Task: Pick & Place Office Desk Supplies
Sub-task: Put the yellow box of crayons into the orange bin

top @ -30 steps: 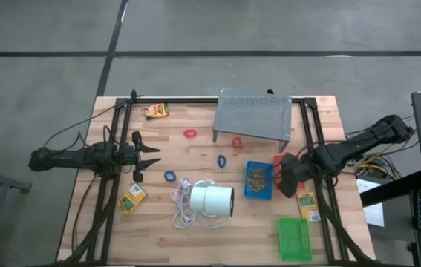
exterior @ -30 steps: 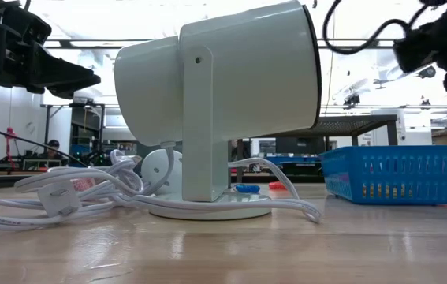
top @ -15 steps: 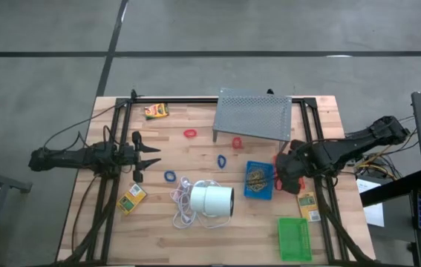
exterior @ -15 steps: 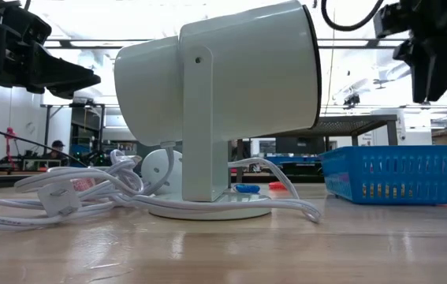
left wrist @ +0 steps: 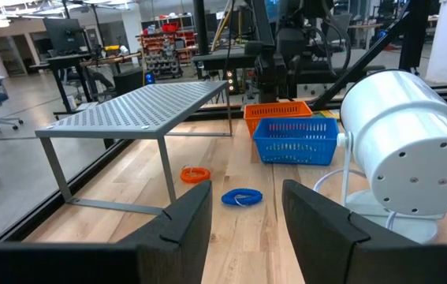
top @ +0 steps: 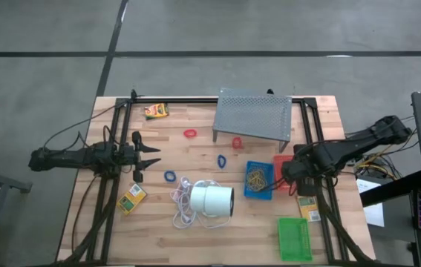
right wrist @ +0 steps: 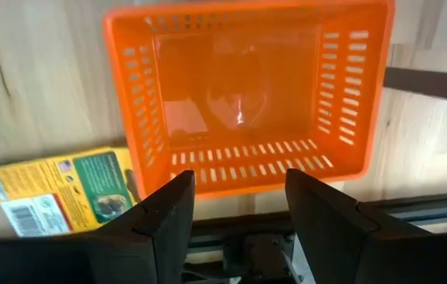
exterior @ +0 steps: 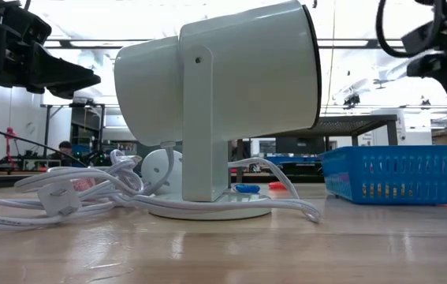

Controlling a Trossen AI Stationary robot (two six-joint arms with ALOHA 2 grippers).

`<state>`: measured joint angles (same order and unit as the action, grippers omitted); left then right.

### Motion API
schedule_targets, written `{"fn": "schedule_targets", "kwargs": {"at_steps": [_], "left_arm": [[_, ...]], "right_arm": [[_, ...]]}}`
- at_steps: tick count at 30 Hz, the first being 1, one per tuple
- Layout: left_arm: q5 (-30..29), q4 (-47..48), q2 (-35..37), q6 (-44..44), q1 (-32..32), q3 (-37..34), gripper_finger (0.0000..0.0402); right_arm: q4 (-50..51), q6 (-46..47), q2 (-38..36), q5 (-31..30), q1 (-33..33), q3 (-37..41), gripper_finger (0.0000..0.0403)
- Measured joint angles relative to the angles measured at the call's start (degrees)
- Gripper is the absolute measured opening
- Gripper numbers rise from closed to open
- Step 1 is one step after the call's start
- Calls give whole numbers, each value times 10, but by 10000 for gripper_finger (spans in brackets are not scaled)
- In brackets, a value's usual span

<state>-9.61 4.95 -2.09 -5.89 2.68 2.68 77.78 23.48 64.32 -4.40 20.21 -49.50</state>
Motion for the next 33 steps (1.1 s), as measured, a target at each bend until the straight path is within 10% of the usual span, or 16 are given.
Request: {"fn": "schedule_targets", "kwargs": {"at_steps": [11,33], "left_arm": [[0,0,0,0,0,0,159],[0,0,0,0,0,0,159]], "right_arm": [[0,-8,-55,14,-27,24,199],[39,-179,-54,247,-294,41,199]]}}
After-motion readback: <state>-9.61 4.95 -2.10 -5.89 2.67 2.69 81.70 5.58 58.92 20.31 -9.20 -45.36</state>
